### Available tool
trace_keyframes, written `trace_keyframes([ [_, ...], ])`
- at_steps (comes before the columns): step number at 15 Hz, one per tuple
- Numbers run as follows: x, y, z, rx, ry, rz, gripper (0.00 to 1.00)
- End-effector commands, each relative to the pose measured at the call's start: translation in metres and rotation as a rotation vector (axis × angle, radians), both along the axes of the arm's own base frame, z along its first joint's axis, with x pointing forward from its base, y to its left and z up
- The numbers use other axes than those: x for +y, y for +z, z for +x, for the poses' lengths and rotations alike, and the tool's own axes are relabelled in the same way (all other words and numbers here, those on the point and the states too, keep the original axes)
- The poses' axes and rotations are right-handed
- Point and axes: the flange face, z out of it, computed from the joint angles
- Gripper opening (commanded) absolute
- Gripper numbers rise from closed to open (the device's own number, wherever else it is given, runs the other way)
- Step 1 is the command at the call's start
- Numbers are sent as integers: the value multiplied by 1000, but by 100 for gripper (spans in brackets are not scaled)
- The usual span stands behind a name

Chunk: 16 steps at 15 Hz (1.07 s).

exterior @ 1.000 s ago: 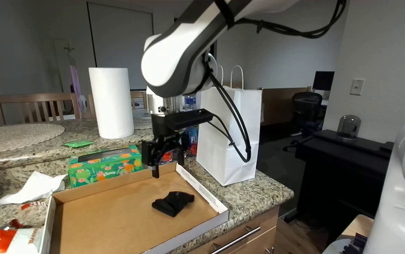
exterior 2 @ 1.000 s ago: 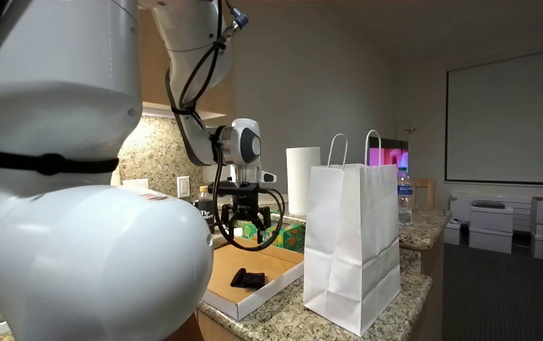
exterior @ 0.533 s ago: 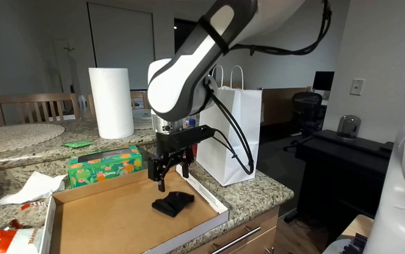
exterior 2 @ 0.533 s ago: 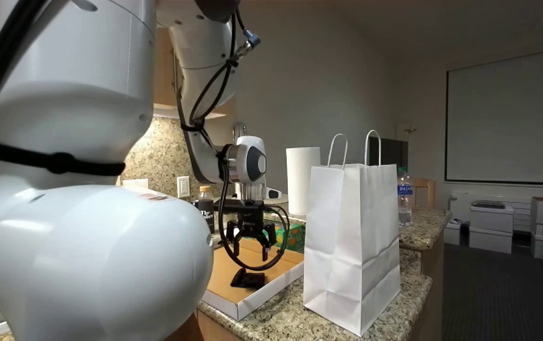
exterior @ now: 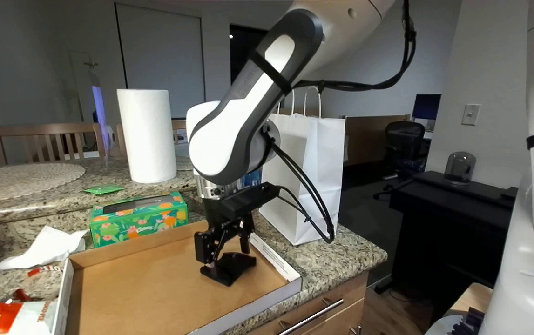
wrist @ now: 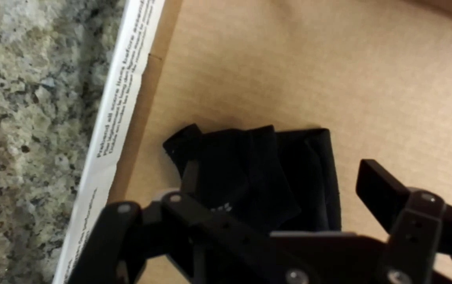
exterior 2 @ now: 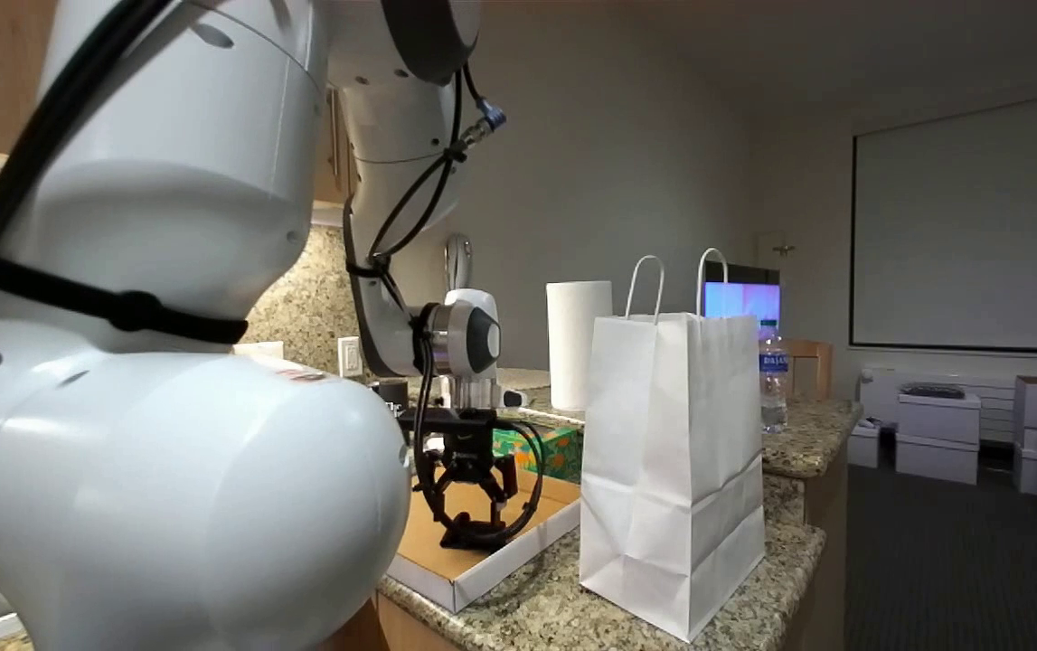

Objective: Remove all the objects from the tray and put them in the carrier bag

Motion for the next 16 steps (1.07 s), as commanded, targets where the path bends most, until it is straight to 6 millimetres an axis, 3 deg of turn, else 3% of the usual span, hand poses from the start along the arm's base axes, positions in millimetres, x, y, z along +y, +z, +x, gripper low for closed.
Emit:
trace_keyframes([
  [1, 9, -13, -1, -1, 21, -33, 100],
  [3, 10, -20, -1, 13, 25, -53, 100],
  [4, 10, -23, -2, 14, 24, -68, 75],
  [5, 11, -26, -3, 14, 27, -80, 73],
  [14, 27, -14, -3, 12, -82, -120, 14],
  [16, 30, -11, -3, 22, -111, -135, 6],
])
